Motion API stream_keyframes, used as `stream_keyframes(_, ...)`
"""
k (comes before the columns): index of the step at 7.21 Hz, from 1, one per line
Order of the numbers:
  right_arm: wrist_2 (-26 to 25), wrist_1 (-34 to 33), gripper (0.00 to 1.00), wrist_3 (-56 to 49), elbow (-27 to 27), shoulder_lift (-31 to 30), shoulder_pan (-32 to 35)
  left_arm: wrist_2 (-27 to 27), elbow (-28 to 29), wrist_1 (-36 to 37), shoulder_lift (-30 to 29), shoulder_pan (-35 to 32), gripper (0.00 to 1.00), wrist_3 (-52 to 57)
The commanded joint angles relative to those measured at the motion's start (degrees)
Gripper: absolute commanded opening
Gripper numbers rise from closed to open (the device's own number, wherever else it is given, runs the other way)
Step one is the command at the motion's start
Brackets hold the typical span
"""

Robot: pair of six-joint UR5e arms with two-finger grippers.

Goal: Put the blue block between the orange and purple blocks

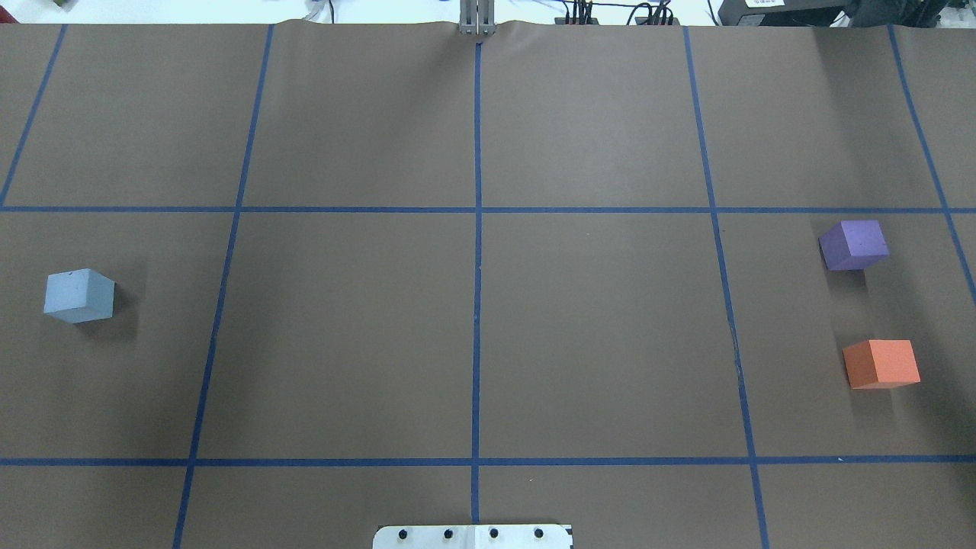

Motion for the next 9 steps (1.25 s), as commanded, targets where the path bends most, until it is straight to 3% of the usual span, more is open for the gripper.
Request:
stream_keyframes(1, 0.1, -0.4, 1.0, 0.1, -1.0, 0.3, 1.6, 1.5, -0.7, 0.4, -0.6, 0.0, 1.0, -0.5)
stream_keyframes(3, -0.5, -0.3, 1.0, 0.1, -1.3, -0.3, 1.5, 1.0, -1.2, -0.3, 2.4, 0.0, 1.0, -0.5)
stream_keyframes(8, 0.2, 0.3, 1.0, 0.0, -2.0, -0.5, 1.3, 0.3, -1.5, -0.9, 2.6, 0.1, 1.0, -0.2)
stream_keyframes(9, 0.2, 0.2, 1.0, 0.1, -3.5, -0.3, -1.5, -1.8, -1.7, -2.3, 2.6, 0.2, 1.0, -0.1)
